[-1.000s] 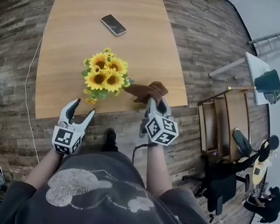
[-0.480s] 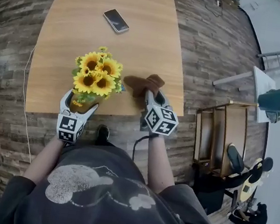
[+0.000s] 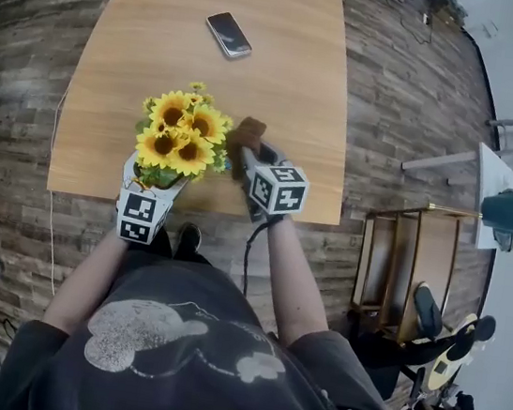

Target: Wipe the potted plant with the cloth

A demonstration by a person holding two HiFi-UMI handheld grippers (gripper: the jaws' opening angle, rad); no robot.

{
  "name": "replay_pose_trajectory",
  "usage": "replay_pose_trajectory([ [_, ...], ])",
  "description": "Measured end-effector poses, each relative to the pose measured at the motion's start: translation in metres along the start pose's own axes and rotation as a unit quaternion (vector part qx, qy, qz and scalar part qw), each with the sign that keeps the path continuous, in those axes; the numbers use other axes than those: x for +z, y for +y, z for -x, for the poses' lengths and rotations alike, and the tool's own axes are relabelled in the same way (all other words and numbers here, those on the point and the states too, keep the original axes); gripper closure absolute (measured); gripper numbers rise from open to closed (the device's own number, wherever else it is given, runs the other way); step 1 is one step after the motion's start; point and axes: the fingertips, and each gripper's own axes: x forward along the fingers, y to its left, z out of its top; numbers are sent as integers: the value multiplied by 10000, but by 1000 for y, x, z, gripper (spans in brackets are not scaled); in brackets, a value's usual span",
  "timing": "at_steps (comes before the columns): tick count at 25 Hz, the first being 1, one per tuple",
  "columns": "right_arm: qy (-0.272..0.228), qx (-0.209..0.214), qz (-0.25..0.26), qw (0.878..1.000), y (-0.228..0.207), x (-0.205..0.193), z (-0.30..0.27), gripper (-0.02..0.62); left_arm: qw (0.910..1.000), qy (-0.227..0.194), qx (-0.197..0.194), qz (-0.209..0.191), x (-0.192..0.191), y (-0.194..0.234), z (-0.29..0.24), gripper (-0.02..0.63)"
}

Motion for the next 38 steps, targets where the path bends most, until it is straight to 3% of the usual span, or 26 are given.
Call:
replay_pose_trajectory([
  [5, 315, 287, 188, 9989, 19, -3, -29, 546, 9996, 132, -227, 77, -2, 1, -4, 185],
  [17, 672, 742, 350, 9944, 45, -4, -64, 546, 9962, 288, -792, -228, -10, 4, -4, 207],
  [29, 654, 824, 632, 9924, 64, -20, -45, 546, 9950, 270, -927, -235, -11, 8, -5, 202],
  [38, 676, 1035, 636, 9903, 95, -46, -18, 546, 9947, 223, -1001, 61, 0, 5, -3, 206],
])
